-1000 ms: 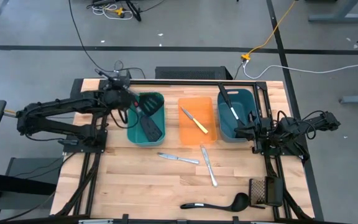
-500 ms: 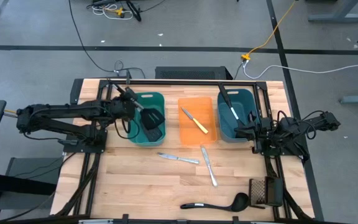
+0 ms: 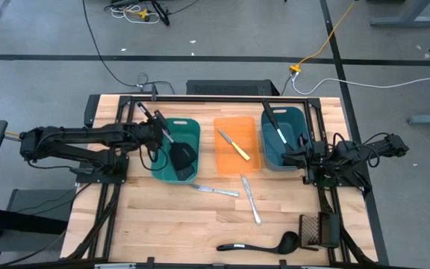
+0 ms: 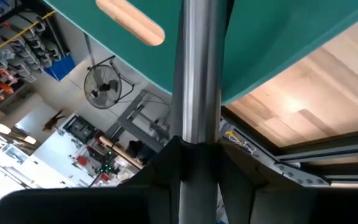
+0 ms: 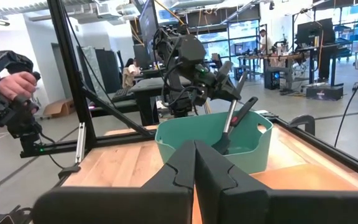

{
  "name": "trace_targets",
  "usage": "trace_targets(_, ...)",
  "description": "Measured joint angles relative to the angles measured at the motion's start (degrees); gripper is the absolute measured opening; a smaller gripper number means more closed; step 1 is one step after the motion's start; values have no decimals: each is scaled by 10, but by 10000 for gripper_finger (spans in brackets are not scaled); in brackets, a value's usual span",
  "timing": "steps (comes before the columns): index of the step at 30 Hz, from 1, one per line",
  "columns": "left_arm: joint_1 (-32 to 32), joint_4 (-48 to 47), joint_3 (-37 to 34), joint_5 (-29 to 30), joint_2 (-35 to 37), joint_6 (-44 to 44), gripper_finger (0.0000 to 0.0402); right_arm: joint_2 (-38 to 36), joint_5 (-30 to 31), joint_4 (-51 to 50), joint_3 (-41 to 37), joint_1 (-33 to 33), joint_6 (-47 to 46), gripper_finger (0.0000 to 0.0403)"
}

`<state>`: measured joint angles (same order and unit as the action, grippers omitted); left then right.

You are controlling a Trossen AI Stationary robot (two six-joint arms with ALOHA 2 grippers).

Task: Pick & Place Kitchen Items
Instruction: Put the black spatula into the green bin

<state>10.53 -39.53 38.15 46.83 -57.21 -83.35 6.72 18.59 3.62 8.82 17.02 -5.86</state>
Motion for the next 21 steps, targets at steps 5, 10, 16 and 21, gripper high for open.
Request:
trace_targets(5,4,0,0,0,0,16,109,0,0,-3,0,0,-8,7)
trace_targets(10,4,3,0,11,0,19,157,0,0,-4,0,0,-8,7)
trace_targets(16,3,2,10,72,0,34,156,0,0,-4,0,0,-8,7)
trace_targets(21,3,-7,50,86,8,47,152,0,0,-4,0,0,-8,7)
